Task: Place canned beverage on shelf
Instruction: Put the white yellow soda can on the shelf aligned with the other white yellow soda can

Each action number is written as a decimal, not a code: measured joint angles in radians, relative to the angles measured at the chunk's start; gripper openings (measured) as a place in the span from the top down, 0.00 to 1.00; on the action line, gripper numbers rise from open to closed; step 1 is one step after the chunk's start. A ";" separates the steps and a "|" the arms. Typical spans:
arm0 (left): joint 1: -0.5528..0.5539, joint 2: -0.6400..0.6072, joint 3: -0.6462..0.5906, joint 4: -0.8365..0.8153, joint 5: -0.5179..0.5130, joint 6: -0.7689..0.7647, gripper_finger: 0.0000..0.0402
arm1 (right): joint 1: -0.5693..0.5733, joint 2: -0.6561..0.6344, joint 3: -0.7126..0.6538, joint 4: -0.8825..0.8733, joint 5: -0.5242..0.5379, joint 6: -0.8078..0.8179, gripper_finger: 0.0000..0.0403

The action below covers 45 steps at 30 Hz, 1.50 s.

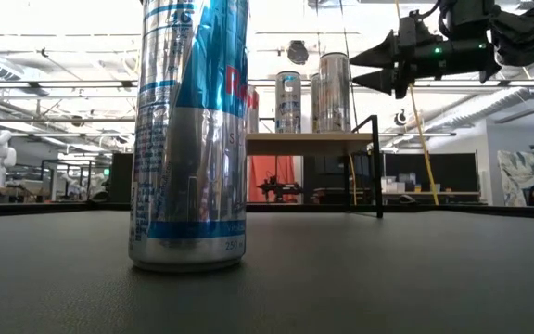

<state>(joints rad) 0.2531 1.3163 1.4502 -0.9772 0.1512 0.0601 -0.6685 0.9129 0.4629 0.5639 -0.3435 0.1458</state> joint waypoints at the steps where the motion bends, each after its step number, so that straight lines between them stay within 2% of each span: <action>1: 0.000 0.000 0.000 0.000 0.000 0.000 0.02 | 0.004 -0.005 0.000 -0.021 0.001 0.003 0.25; 6: 0.000 0.000 0.000 0.000 0.000 0.000 0.02 | 0.037 -0.018 0.000 -0.090 0.000 0.002 0.36; 13: 0.000 0.000 0.000 0.000 -0.001 0.007 0.02 | 0.083 -0.019 0.000 -0.067 0.006 0.002 0.58; 20: 0.000 0.000 0.000 0.000 -0.001 0.007 0.02 | 0.121 -0.004 0.000 -0.053 0.128 0.008 0.81; 25: 0.000 0.000 0.000 0.000 -0.001 0.007 0.02 | 0.139 0.017 0.000 0.002 0.138 0.026 0.97; 45: 0.000 0.000 0.000 0.001 -0.003 0.008 0.02 | 0.153 0.108 0.000 0.114 0.195 0.026 1.00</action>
<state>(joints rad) 0.2527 1.3163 1.4502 -0.9764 0.1486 0.0680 -0.5152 1.0214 0.4629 0.6783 -0.1490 0.1715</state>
